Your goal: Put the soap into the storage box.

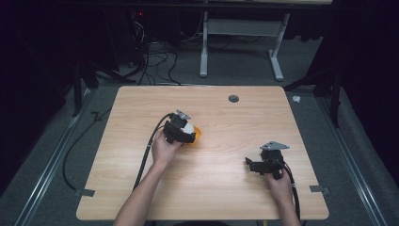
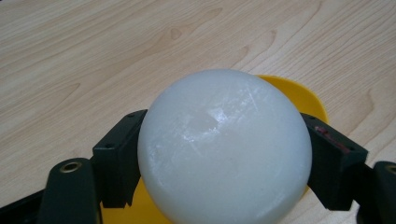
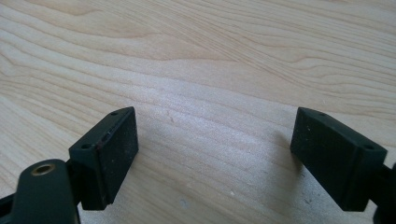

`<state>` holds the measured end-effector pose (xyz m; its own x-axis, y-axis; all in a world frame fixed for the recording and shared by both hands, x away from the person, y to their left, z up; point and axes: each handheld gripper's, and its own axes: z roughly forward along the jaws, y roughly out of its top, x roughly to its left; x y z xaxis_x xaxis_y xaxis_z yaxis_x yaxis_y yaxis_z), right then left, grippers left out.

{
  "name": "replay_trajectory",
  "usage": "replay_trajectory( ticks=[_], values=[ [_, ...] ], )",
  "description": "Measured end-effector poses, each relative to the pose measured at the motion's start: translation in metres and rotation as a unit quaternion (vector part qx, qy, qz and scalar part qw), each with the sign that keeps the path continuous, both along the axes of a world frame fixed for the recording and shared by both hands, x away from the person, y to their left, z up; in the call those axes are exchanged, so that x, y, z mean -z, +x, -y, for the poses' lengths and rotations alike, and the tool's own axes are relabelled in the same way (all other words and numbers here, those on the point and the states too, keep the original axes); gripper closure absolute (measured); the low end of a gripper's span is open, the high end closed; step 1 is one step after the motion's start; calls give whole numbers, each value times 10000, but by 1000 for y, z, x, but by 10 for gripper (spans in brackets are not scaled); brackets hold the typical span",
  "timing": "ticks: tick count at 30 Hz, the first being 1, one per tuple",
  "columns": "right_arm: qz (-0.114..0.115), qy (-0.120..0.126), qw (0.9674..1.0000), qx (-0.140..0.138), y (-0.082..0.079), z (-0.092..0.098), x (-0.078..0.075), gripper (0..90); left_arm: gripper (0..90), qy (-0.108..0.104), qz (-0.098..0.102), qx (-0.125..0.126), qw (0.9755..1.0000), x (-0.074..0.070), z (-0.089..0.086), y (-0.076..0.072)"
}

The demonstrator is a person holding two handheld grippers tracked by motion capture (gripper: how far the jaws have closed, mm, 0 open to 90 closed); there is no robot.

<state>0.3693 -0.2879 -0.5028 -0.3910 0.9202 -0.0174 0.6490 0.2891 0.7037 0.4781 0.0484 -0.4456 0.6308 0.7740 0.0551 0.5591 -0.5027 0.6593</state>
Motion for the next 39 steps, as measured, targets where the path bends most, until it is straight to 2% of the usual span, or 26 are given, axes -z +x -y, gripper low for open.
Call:
replay_trajectory(
  ticks=[12,14,19,25,33,39],
  values=[
    [-7,9,10000,4,0,0,0,158,241,81,-75,-10,9999,5,3,1],
    [-8,9,10000,2,0,0,0,158,240,111,-5,-13,9999,4,3,0],
    [-4,2,10000,-6,0,0,0,157,250,-137,129,-22,9998,-5,-1,-2],
    [-4,3,10000,-6,0,0,0,157,245,-73,202,-20,9998,-9,-3,-5],
    [-8,9,10000,-1,0,0,0,157,244,-164,280,-33,9995,-15,-8,-9],
    [-8,8,10000,-2,0,0,0,157,245,-280,320,-111,9990,-17,-18,-13]
  ],
)
